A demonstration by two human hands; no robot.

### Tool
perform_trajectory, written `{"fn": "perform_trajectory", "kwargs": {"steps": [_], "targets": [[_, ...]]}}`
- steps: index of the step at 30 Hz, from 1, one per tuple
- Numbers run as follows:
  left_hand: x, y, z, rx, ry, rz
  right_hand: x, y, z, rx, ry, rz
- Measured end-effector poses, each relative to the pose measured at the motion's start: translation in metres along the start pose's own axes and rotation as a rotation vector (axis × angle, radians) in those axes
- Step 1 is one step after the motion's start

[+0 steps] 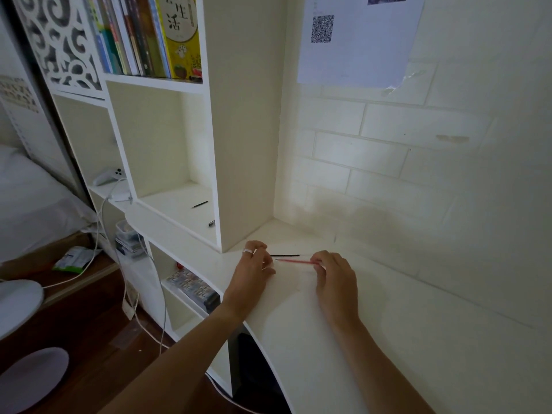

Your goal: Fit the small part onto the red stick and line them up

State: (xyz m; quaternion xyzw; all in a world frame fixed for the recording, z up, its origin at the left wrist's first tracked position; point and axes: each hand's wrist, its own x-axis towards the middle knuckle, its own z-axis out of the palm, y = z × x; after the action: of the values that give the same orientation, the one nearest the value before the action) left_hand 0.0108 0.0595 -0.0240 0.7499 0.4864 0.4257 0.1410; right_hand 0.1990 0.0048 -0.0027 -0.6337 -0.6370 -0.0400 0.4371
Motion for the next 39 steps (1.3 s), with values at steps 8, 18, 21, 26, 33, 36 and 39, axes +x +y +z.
{"fn": "perform_trajectory", "kwargs": {"steps": [8, 18, 21, 26, 33, 36, 39], "targets": [[0.0, 0.001, -0.002, 0.066, 0.028, 0.058, -0.001, 0.0, 0.001, -0.042, -0.024, -0.029], [-0.002, -0.003, -0.001, 0.035, 0.048, 0.071, -0.001, -0.001, 0.001, -0.053, -0.035, -0.096], [-0.001, -0.001, -0.002, 0.04, 0.044, 0.074, -0.001, -0.003, 0.0, -0.08, -0.024, -0.122], [-0.003, 0.001, -0.006, 0.054, 0.057, 0.078, 0.0, -0.001, 0.003, -0.08, -0.053, -0.146], [-0.004, 0.001, -0.005, 0.12, 0.039, 0.106, 0.002, 0.005, 0.005, 0.005, -0.13, -0.145], [-0.004, 0.001, -0.005, 0.133, 0.015, 0.119, 0.003, 0.007, 0.005, 0.013, -0.165, -0.147], [-0.004, 0.0, -0.005, 0.122, 0.013, 0.109, 0.002, 0.009, 0.006, 0.018, -0.189, -0.133]]}}
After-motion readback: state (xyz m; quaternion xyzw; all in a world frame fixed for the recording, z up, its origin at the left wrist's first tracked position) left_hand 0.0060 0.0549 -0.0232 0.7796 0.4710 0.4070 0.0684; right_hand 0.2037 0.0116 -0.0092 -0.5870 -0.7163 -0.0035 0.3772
